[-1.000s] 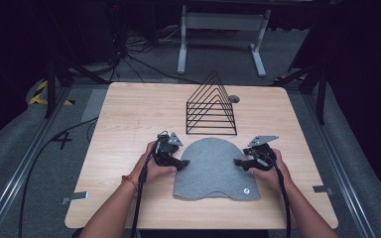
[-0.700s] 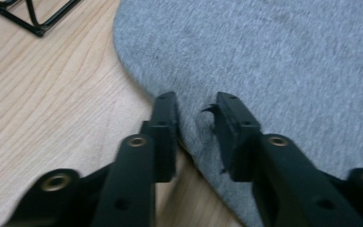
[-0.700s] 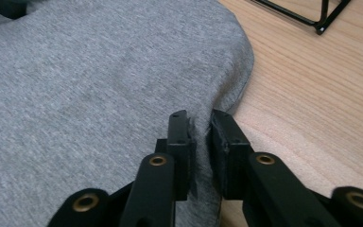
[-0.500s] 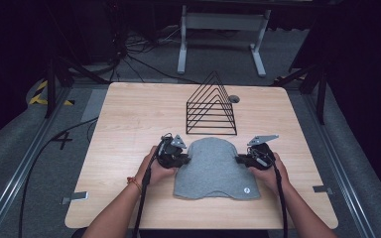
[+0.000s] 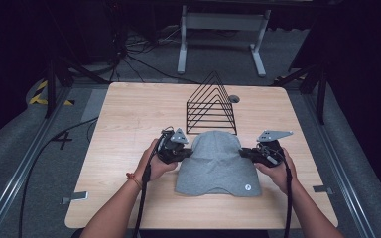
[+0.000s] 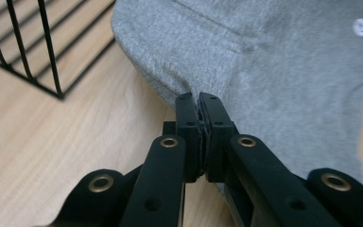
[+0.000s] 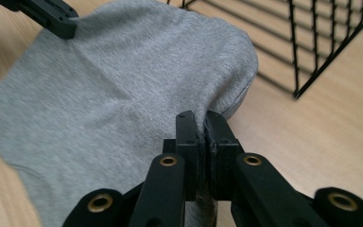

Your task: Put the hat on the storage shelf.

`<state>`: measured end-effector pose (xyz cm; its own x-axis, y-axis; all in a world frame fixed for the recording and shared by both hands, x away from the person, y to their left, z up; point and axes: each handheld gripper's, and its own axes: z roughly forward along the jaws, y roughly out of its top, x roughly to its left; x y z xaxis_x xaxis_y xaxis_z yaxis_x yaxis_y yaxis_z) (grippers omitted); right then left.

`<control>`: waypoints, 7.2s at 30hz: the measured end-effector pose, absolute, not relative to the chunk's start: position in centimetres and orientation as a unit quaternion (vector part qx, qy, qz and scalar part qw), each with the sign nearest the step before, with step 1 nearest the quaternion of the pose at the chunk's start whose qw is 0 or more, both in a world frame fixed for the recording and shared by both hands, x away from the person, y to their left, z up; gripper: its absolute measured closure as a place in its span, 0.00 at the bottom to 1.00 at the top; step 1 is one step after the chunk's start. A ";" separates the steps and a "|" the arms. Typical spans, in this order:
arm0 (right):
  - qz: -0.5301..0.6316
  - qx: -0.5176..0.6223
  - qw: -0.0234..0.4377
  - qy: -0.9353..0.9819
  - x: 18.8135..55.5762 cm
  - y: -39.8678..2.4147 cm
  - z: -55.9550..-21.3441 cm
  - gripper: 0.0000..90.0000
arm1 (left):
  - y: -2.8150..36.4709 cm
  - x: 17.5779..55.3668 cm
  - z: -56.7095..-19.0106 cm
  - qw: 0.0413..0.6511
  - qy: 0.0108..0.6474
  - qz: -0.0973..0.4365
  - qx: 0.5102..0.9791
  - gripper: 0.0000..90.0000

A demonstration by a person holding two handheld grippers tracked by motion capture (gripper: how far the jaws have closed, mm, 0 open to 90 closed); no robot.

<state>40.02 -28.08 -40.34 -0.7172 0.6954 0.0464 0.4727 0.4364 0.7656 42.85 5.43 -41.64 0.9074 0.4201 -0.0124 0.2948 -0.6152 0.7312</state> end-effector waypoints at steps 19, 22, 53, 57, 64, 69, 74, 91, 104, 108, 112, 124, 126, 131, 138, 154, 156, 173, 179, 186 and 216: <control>0.453 0.315 0.195 0.811 39.1 -29.6 -32.1 0.96 | 3.5 43.1 -32.0 0.459 0.143 0.134 0.866 0.98; 0.454 0.310 0.210 0.808 39.0 -29.8 -30.6 0.96 | 3.6 43.3 -30.8 0.473 0.145 0.136 0.859 0.98; 0.477 0.291 0.318 0.766 45.7 -28.6 -18.9 0.96 | 5.2 49.7 -19.7 0.505 0.180 0.235 0.811 0.98; 0.473 0.288 0.324 0.767 46.9 -27.7 -18.4 0.96 | 5.3 50.8 -19.4 0.506 0.188 0.239 0.808 0.98; 0.469 0.299 0.324 0.765 49.3 -27.0 -18.4 0.96 | 5.7 52.3 -19.5 0.513 0.202 0.240 0.799 0.98; 0.471 0.303 0.322 0.763 50.7 -26.5 -18.5 0.96 | 5.8 53.4 -19.6 0.511 0.213 0.239 0.798 0.98; 0.472 0.306 0.315 0.765 52.1 -25.9 -18.9 0.96 | 5.7 54.6 -19.8 0.503 0.219 0.240 0.801 0.98; 0.465 0.326 0.314 0.761 54.7 -25.9 -20.3 0.96 | 5.2 57.1 -21.7 0.500 0.237 0.239 0.798 0.98; 0.467 0.321 0.299 0.767 54.4 -26.6 -21.6 0.96 | 5.5 56.5 -23.1 0.513 0.225 0.212 0.801 0.98; 0.474 0.316 0.296 0.767 53.7 -26.6 -21.7 0.96 | 6.2 55.7 -22.8 0.526 0.220 0.208 0.795 0.98; 0.488 0.309 0.291 0.763 52.8 -26.7 -21.5 0.96 | 6.8 54.6 -22.7 0.538 0.212 0.206 0.789 0.98; 0.493 0.300 0.295 0.762 50.8 -27.3 -21.6 0.96 | 7.3 52.8 -23.3 0.539 0.201 0.201 0.793 0.98; 0.492 0.300 0.293 0.763 50.7 -27.4 -21.9 0.96 | 7.3 52.8 -23.7 0.533 0.202 0.200 0.797 0.98; 0.483 0.303 0.291 0.768 50.8 -27.3 -22.7 0.96 | 7.7 52.9 -24.1 0.538 0.212 0.199 0.791 0.98; 0.490 0.300 0.293 0.764 50.3 -27.8 -22.0 0.96 | 8.2 52.2 -22.9 0.555 0.203 0.193 0.783 0.98; 0.471 0.300 0.293 0.776 49.9 -27.6 -23.5 0.96 | 8.1 51.9 -25.9 0.541 0.211 0.180 0.794 0.98; 0.465 0.303 0.293 0.779 50.2 -27.6 -24.2 0.96 | 8.0 52.3 -26.7 0.536 0.214 0.176 0.798 0.98; 0.435 0.316 0.251 0.805 51.4 -26.8 -30.6 0.95 | 7.9 53.6 -32.6 0.510 0.234 0.146 0.814 0.98; 0.433 0.321 0.236 0.809 51.4 -26.7 -32.4 0.95 | 7.7 53.1 -34.3 0.510 0.235 0.142 0.815 0.98; 0.429 0.330 0.219 0.812 51.2 -27.1 -35.0 0.96 | 7.3 52.6 -36.3 0.489 0.234 0.150 0.827 0.98; 0.395 0.359 0.218 0.817 50.9 -27.7 -38.6 0.88 | 6.9 51.9 -39.1 0.463 0.250 0.163 0.834 0.92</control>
